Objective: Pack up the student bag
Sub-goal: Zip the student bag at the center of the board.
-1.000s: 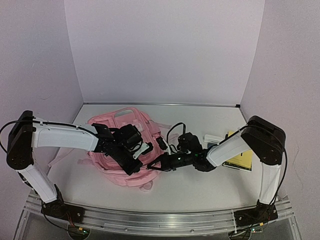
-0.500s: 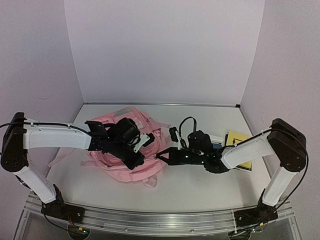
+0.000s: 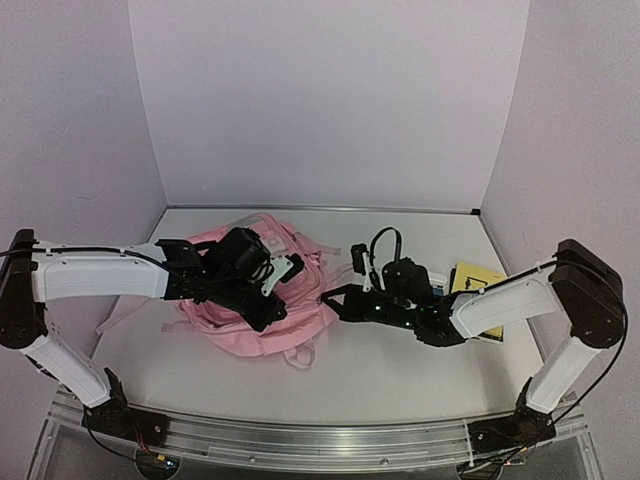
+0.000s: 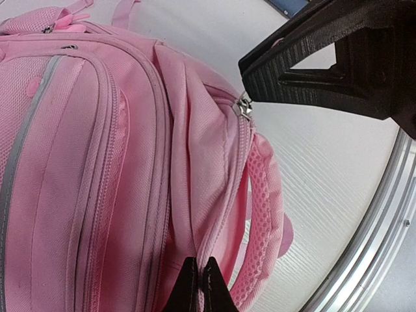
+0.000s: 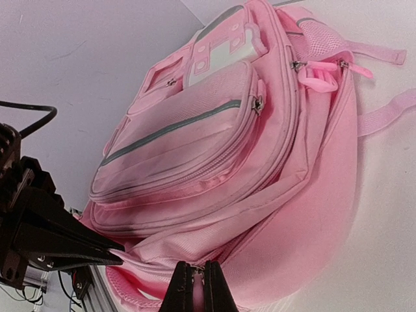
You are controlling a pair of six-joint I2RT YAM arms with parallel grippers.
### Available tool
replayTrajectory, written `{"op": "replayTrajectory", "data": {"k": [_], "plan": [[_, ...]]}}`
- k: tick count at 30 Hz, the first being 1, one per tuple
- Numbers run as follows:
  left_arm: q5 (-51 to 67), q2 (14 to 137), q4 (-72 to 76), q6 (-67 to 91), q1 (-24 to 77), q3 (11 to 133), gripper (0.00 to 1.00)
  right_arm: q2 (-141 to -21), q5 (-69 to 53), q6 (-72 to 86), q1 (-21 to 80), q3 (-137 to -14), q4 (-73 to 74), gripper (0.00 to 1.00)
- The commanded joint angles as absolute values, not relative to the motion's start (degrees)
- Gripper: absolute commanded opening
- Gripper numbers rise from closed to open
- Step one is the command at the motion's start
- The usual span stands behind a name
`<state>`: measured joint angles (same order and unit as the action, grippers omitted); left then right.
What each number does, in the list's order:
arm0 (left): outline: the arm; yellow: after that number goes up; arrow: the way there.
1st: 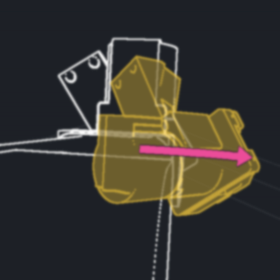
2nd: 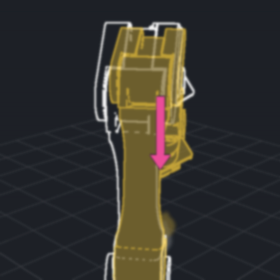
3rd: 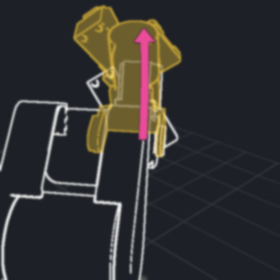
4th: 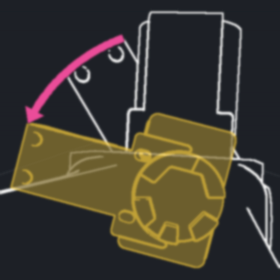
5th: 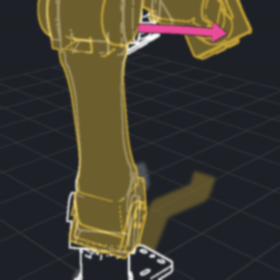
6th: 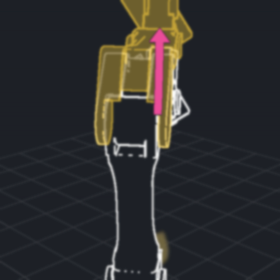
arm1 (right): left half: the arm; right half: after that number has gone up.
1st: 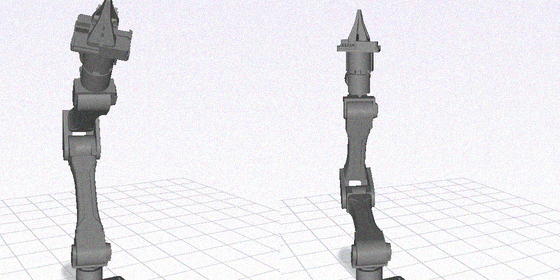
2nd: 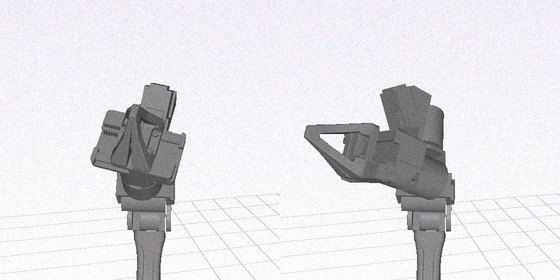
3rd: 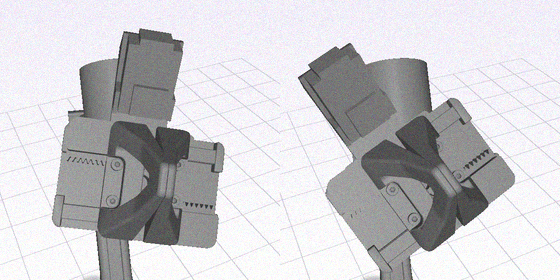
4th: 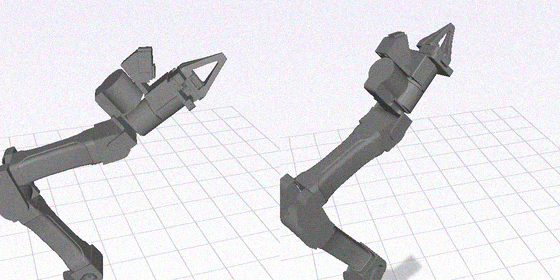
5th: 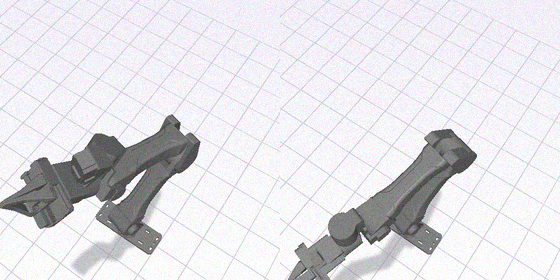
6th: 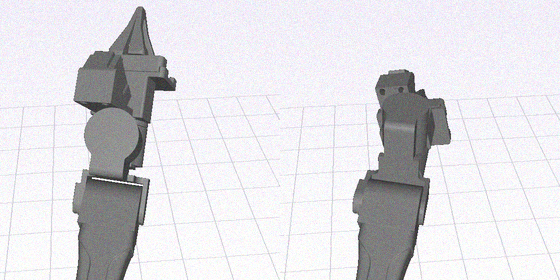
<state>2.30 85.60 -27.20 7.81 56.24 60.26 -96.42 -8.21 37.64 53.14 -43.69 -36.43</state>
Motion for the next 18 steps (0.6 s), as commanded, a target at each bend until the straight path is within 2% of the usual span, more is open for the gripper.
{"op": "replayTrajectory", "data": {"k": [1, 5, 9, 18], "plan": [[-4.5, 81.0, -38.8, 8.9, 53.8, 58.9, 0.0, -94.1, 4.5, 36.1, 47.9, -42.6, -33.3, 0.0], [-3.0, 80.9, -36.6, 9.0, 53.7, 59.0, 0.0, -92.3, -2.4, 31.3, 48.9, -43.1, -35.5, 0.0], [-2.1, 82.0, -34.6, 8.9, 53.6, 59.6, 0.0, -90.2, -3.8, 29.2, 52.0, -43.5, -35.5, 0.0], [-1.2, 83.1, -32.2, 8.4, 53.1, 60.8, 0.0, -91.8, 1.4, 31.1, 60.1, -44.1, -35.5, 0.0]]}}
